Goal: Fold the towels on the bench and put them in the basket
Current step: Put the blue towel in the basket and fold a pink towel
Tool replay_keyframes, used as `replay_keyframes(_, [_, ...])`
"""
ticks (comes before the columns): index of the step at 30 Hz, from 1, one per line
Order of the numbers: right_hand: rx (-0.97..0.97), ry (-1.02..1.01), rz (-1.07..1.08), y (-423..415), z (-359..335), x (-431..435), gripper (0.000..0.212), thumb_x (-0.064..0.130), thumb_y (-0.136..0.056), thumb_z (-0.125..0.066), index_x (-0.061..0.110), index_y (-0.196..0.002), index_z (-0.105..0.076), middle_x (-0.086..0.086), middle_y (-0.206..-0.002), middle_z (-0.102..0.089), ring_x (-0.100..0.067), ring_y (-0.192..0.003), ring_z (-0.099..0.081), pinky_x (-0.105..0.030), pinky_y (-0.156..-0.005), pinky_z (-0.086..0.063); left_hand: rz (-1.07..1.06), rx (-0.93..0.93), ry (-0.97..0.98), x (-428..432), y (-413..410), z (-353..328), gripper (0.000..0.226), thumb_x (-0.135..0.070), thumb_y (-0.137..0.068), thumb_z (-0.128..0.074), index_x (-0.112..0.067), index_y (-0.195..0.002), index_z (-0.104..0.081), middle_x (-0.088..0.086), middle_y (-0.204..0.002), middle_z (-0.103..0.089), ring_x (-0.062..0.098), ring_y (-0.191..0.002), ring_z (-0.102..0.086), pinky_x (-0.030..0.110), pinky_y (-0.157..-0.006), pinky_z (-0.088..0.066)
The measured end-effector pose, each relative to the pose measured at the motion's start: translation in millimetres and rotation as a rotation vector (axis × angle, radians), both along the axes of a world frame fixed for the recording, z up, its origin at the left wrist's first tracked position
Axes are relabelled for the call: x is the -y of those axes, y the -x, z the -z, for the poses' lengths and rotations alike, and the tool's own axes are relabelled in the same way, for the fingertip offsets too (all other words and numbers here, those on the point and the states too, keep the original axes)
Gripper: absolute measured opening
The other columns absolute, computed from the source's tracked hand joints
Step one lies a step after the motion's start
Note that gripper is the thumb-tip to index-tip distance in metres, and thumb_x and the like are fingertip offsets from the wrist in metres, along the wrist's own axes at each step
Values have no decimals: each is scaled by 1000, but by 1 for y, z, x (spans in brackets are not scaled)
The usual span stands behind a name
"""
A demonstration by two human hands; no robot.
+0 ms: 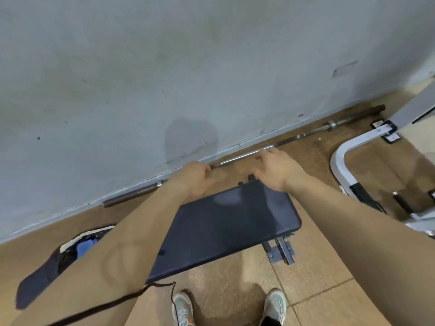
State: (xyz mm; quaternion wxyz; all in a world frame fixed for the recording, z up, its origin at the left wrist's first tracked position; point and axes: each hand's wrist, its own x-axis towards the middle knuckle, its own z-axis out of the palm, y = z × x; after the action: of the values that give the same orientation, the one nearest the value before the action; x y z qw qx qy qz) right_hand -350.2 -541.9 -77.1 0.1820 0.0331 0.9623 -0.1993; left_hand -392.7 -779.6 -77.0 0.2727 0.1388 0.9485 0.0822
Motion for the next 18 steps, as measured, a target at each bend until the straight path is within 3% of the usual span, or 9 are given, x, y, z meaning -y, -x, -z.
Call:
replay_keyframes(8, [-33, -52, 232, -86, -172, -119, 50, 41, -95, -54, 16, -138, -51, -14, -136, -52, -34, -124, -53, -43, -106, -44, 236, -18, -55, -129, -28, -167, 46, -43, -96, -54, -22, -137, -51, 2, -139, -53, 22, -125, -52, 37, -104, -43])
replay_keyframes(13, [-79, -115, 480, -157, -229, -167, 45, 37, -94, -49, 15, -133, -54, -12, -131, -55, -33, -117, -55, -43, -99, -48, 452, -31, -112, -209, -55, -218, 48, -42, -96, -55, -18, -138, -51, 4, -139, -55, 23, -124, -53, 38, -105, -43])
replay_keyframes(18, [-40, -170, 673, -239, -253, -193, 51, 39, -95, -51, 16, -140, -48, -13, -139, -50, -34, -123, -52, -46, -102, -46, 686, -38, -132, -277, -97, -244, 49, -43, -96, -57, -20, -139, -51, 3, -139, -55, 22, -121, -55, 38, -103, -46])
